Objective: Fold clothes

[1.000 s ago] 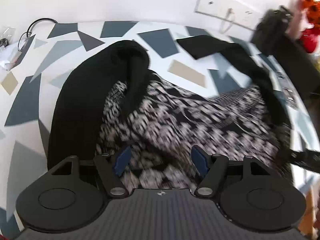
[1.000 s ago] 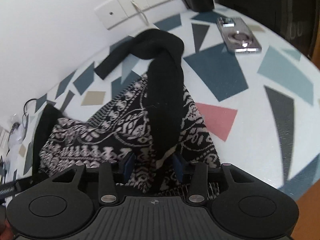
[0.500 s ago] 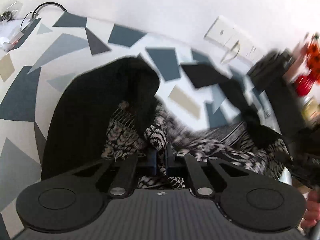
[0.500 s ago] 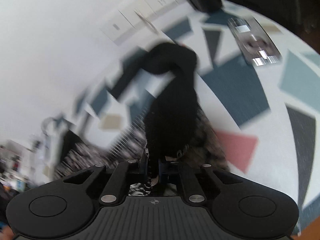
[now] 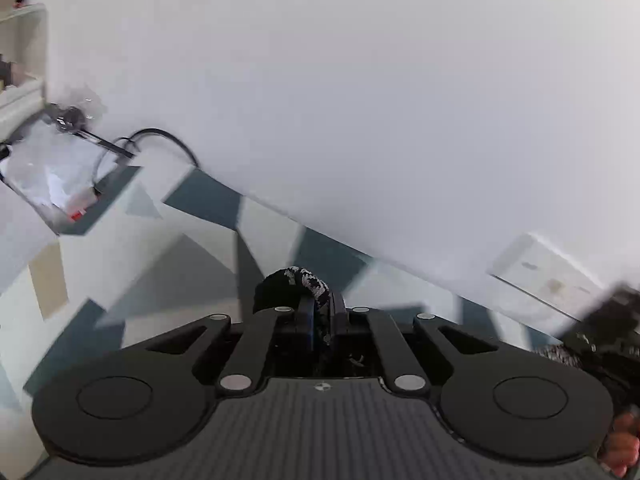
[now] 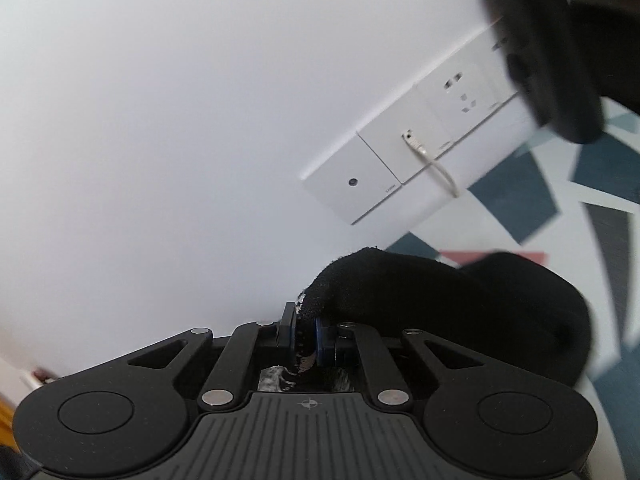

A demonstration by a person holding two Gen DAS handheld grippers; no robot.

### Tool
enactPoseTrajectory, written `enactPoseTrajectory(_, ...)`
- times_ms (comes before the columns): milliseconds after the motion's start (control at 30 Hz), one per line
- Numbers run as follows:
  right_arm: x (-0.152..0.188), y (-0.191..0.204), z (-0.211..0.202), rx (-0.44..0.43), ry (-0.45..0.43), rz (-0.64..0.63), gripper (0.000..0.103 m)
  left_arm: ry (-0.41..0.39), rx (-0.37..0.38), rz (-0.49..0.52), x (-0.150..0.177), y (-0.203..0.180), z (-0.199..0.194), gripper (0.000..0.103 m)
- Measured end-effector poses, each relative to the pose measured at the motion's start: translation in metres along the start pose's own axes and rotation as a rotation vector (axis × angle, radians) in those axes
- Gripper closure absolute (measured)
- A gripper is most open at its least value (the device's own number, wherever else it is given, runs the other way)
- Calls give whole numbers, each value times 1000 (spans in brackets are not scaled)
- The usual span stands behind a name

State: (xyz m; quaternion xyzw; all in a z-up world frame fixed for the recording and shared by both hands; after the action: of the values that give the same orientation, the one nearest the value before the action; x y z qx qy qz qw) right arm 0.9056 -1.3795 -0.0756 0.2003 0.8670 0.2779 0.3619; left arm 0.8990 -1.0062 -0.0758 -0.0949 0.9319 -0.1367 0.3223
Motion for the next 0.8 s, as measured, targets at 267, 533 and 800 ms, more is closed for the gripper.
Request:
enactPoseTrajectory(267,-9,-6,82,104,92,-190,70,-50,-152,17,-17,7,28,77)
enactPoseTrajectory(533,-75,-67,60,285,-68,-197,59,-78,-137,271,41,-65,1,49)
enactPoseTrajectory(800,-36,-107,94,442,91,-323,54,84,-174,333,85,-61,34,44)
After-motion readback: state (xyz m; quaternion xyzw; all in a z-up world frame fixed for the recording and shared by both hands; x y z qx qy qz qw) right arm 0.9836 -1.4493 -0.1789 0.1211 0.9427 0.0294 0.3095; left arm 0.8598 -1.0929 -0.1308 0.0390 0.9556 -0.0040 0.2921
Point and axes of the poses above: each gripper's, at about its wrist camera, not at the fingertips, and z roughly the way its jaws point, y to its left, x to its underside, the point moved 7 cm from there along z, roughly the way its jaws point, and after that the axes turned 3 degrees about x, right-handed, at the moved point
